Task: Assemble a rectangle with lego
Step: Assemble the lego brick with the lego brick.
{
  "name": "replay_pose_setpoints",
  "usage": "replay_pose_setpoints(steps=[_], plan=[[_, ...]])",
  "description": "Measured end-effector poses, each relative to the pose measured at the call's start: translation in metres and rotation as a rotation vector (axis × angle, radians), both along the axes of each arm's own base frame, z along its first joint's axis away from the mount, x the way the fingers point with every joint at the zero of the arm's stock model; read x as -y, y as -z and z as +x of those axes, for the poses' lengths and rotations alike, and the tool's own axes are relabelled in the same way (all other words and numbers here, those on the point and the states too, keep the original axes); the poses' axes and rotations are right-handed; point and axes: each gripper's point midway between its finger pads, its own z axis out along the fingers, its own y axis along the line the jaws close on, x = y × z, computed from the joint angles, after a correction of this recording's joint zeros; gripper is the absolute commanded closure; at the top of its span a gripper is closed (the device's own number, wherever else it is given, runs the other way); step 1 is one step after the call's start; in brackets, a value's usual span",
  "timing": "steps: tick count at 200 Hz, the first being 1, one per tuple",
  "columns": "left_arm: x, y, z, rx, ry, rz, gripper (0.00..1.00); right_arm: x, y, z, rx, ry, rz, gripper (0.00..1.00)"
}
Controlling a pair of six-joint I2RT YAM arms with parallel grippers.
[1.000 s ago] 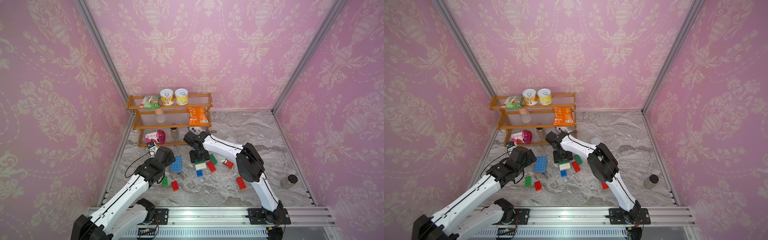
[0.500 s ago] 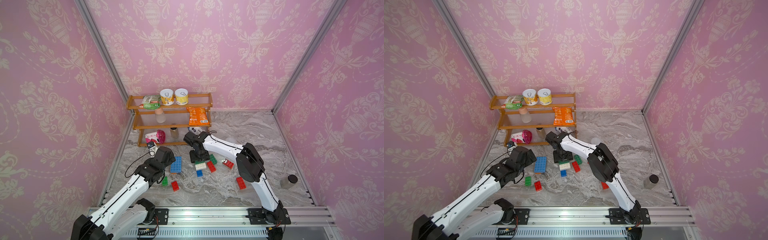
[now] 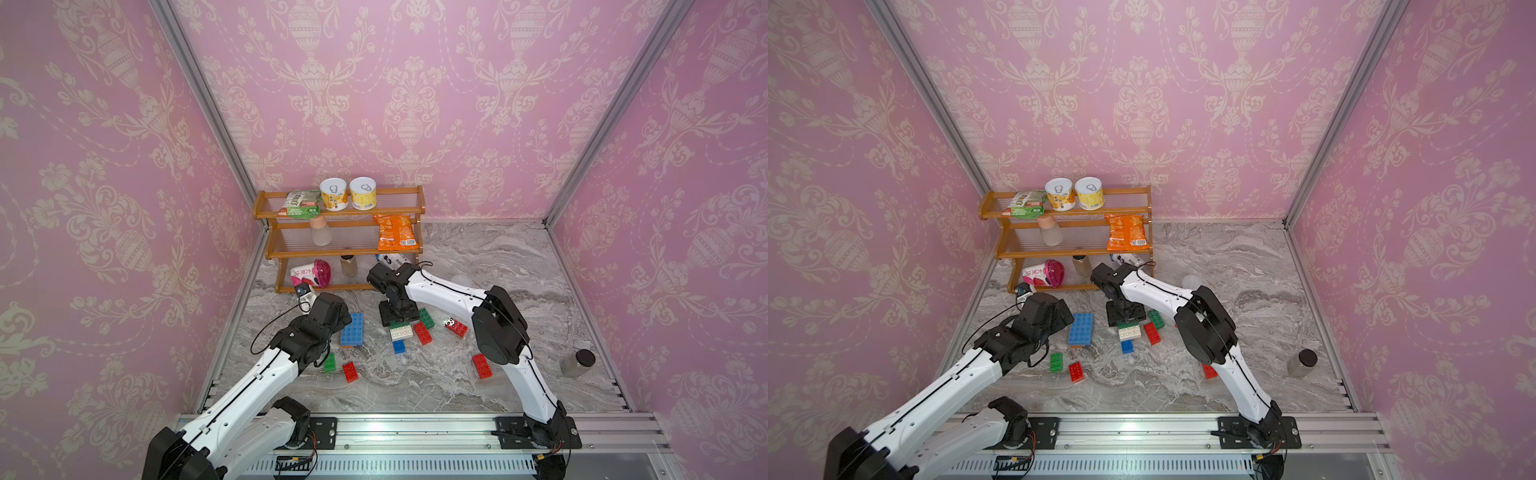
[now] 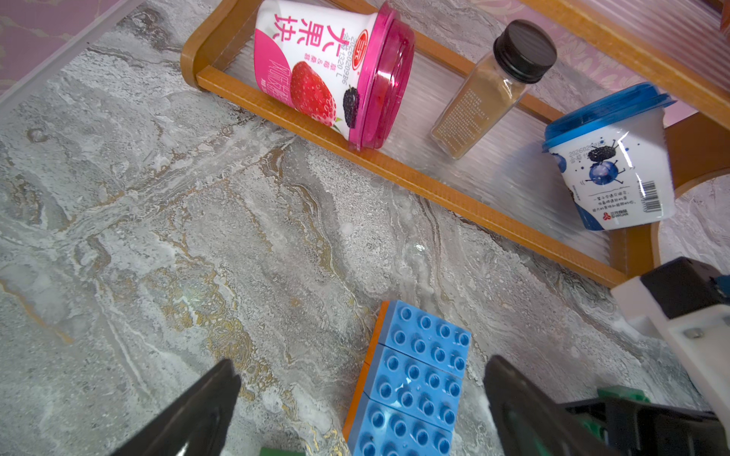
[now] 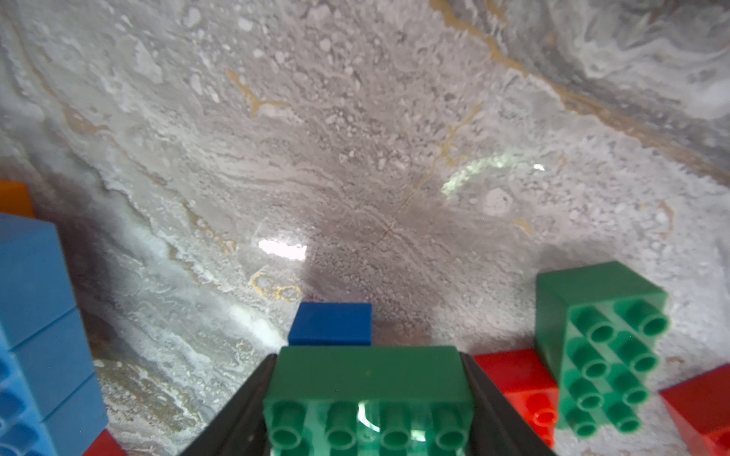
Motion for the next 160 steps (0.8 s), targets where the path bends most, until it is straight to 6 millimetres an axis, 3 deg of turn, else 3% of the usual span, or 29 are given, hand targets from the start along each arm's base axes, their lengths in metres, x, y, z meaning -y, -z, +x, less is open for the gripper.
replay_pose_setpoints(steps=[160], plan=[[0.0013, 0.0040, -0.0017, -0.011, 0.007, -0.005, 0.01, -0.0002, -0.0001, 0.0004, 0.038, -0.002, 0.025, 1.00]])
